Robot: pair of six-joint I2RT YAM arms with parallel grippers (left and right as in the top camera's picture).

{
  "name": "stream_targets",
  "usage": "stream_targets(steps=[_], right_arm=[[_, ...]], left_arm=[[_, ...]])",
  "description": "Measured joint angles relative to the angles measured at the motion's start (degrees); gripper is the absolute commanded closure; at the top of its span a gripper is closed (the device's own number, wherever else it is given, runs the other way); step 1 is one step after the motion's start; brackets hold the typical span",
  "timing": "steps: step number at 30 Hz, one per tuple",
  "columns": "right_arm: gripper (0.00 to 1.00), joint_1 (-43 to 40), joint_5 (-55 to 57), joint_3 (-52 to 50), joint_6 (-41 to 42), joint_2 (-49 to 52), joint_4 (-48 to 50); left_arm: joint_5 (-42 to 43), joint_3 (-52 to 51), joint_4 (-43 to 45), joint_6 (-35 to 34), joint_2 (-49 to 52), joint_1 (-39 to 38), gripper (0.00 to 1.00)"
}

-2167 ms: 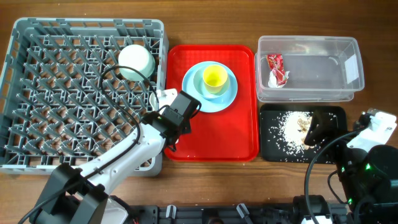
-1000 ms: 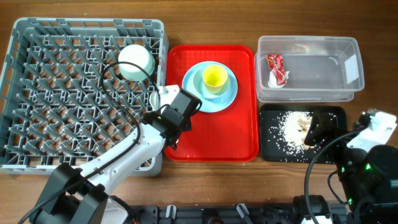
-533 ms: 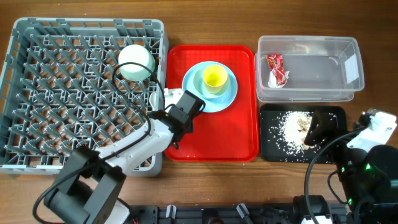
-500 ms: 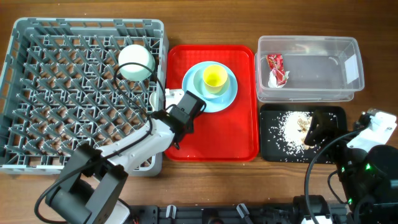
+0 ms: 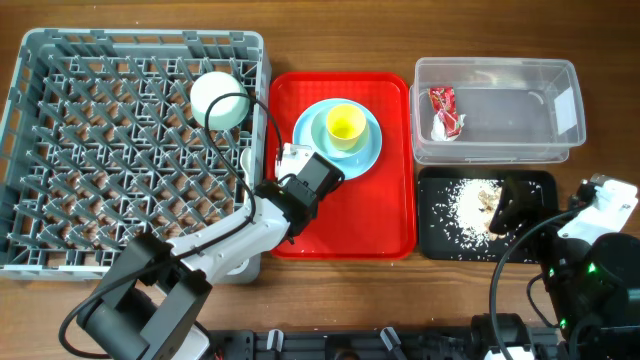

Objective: Sort waste into correct bins and load items into the dishwasher rack
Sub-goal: 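Move the left gripper back to the white fork on the tray, then grasp the white fork handle with the left gripper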

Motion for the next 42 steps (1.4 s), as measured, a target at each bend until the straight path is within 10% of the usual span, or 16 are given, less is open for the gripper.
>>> stream_targets(steps=[22,42], right_arm=[[0.0,0.0,0.0,0.0,0.0,0.0,0.0],[0.0,0.0,0.0,0.0,0.0,0.0,0.0]], left_arm=[[2.6,0.0,3.7,0.8,4.3,-0.2,0.87],[-13.9,1.9,-4.3,-3.5,4.9,-7.3,0.88]])
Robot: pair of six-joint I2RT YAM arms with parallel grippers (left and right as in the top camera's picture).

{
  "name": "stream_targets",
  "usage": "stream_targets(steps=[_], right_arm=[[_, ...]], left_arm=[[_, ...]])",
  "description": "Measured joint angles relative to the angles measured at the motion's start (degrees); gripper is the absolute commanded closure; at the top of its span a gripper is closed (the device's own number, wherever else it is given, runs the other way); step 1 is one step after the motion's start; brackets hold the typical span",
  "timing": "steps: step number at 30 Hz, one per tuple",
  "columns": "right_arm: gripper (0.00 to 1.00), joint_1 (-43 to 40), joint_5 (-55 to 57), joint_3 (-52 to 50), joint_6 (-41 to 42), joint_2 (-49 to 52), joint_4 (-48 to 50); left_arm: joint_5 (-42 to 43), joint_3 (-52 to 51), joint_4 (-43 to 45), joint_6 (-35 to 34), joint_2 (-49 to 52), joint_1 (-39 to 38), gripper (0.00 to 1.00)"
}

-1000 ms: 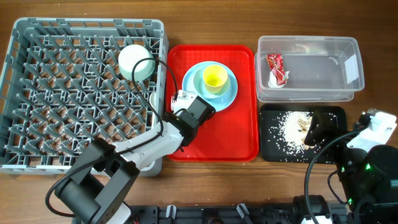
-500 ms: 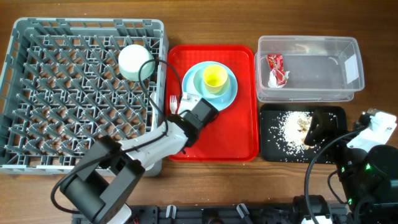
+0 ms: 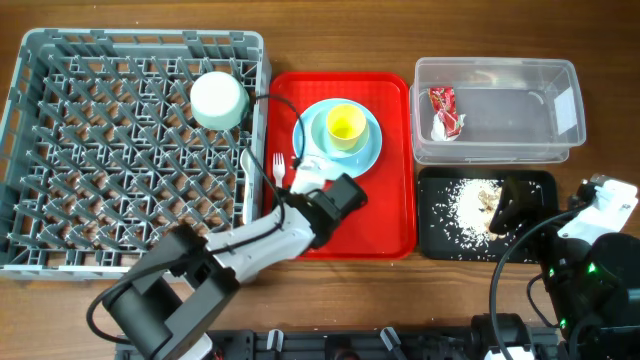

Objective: Sort waste into correct bins and load items into the dishwasher rack
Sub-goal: 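Grasp the white fork handle with the left gripper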

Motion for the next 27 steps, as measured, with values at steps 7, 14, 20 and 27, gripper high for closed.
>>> stream_targets(steps=[7,14,20,27], right_arm=[[0.0,0.0,0.0,0.0,0.0,0.0,0.0],[0.0,0.0,0.0,0.0,0.0,0.0,0.0],[0.0,0.0,0.0,0.0,0.0,0.0,0.0],[0.0,0.0,0.0,0.0,0.0,0.0,0.0]], left_arm=[[3.9,0.0,0.2,-1.6,0.2,5.2,0.88],[5.7,0.0,0.2,-1.8,0.3,5.4,0.88],[6.5,-0.2,1.9,-1.9,0.3,5.4,0.87],[6.2,-0.5,2.3,-2.0,0.3,5.4,0.85]])
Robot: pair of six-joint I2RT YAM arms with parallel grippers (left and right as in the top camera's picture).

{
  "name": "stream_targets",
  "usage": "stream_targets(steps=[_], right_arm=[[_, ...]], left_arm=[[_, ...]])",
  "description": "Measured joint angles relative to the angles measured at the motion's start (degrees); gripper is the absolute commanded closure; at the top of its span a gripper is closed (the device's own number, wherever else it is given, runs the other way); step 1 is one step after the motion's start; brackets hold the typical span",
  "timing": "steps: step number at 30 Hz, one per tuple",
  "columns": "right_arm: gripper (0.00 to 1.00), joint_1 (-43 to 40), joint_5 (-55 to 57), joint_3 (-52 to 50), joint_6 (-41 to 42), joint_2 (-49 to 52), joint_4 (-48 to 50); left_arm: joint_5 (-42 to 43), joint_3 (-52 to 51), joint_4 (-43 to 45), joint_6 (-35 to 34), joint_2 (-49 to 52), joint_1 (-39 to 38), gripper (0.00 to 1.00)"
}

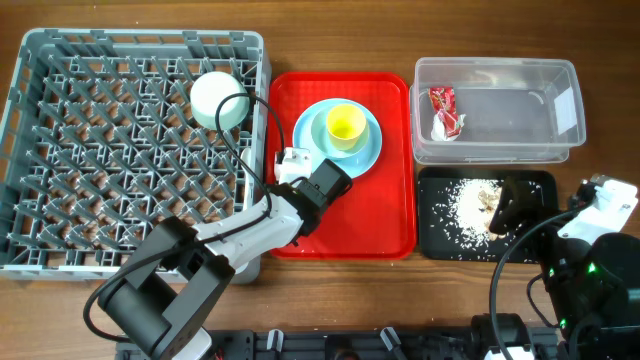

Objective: Sort waste into correct bins and load items into the dishwasher rack
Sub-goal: 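Grasp the white fork handle with the left gripper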

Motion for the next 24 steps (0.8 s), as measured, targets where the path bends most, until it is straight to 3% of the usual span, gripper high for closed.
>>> stream_targets(steps=[8,12,17,24], right_arm=[[0.0,0.0,0.0,0.0,0.0,0.0,0.0],[0.0,0.0,0.0,0.0,0.0,0.0,0.0],[0.0,0.0,0.0,0.0,0.0,0.0,0.0],[0.0,0.0,0.0,0.0,0.0,0.0,0.0]], left_arm=[[8.3,0.0,4.3,0.0,-0.1,0.2,0.86],[9.5,0.0,4.1,0.0,-0.2,0.3,0.85],[10.9,0.0,3.0,-0.8,-2.8,0.3,0.75],[10.9,0.0,6.4,-1.8,-3.8,0.3,0.77]])
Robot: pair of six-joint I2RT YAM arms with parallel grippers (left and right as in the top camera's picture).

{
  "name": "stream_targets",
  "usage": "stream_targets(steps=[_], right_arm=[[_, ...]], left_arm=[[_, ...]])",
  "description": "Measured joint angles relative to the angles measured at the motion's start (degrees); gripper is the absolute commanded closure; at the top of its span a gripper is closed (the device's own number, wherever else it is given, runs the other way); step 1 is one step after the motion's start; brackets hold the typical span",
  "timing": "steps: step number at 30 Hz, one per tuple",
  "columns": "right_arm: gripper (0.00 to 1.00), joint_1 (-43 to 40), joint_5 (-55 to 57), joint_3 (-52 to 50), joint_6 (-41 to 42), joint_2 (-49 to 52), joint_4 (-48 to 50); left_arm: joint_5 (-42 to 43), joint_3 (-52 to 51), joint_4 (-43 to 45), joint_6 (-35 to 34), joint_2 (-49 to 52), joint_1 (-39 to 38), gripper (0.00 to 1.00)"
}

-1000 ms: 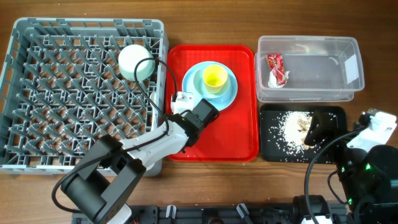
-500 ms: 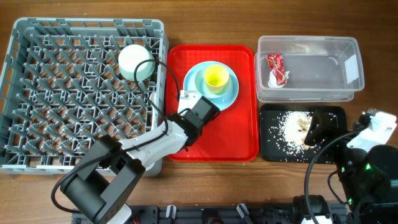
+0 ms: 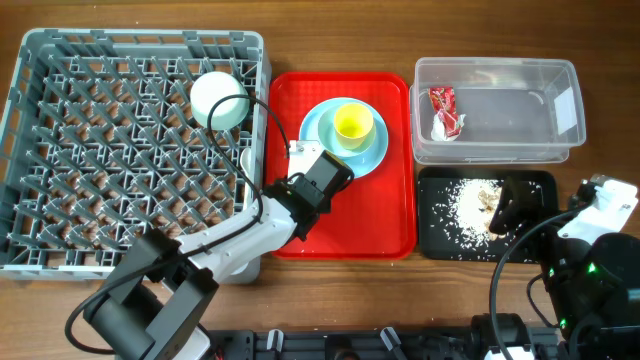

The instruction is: Sort waste into correct bins and load items into the dishwasher rack

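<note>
The blue plate (image 3: 372, 148) with a yellow cup (image 3: 353, 122) on it lies on the red tray (image 3: 390, 215). My left gripper (image 3: 300, 153) sits at the plate's left rim, its fingers hidden under the wrist, so its state is unclear. A white bowl (image 3: 218, 99) stands upside down in the grey dishwasher rack (image 3: 60, 150). My right gripper (image 3: 505, 205) hangs over the black tray (image 3: 535, 235) of spilled rice; its jaws are too dark to read. The left arm covers the fork.
A clear plastic bin (image 3: 520, 100) at the back right holds a red wrapper (image 3: 443, 100) and a white scrap. A white utensil tip (image 3: 246, 160) shows at the rack's right edge. The right arm's base fills the front right corner.
My left gripper has shifted a little up and to the right. The blue plate and yellow cup now sit slightly further right on the tray. The right arm is unchanged.
My left gripper was at the plate's left rim. Then it was lower on the tray, and a white fork and spoon showed beside the rack edge. It stood at the rim again, covering the fork, and now the plate sits slightly further right.
</note>
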Motion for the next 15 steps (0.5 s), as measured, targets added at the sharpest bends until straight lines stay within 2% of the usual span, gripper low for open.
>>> stream_targets(steps=[7,11,15], right_arm=[[0.0,0.0,0.0,0.0,0.0,0.0,0.0],[0.0,0.0,0.0,0.0,0.0,0.0,0.0],[0.0,0.0,0.0,0.0,0.0,0.0,0.0]], left_arm=[[-2.4,0.0,1.0,-3.1,4.8,0.0,0.76],[-2.4,0.2,2.9,-4.4,5.7,0.0,0.94],[-3.9,0.9,0.7,-4.7,5.8,0.0,0.96]])
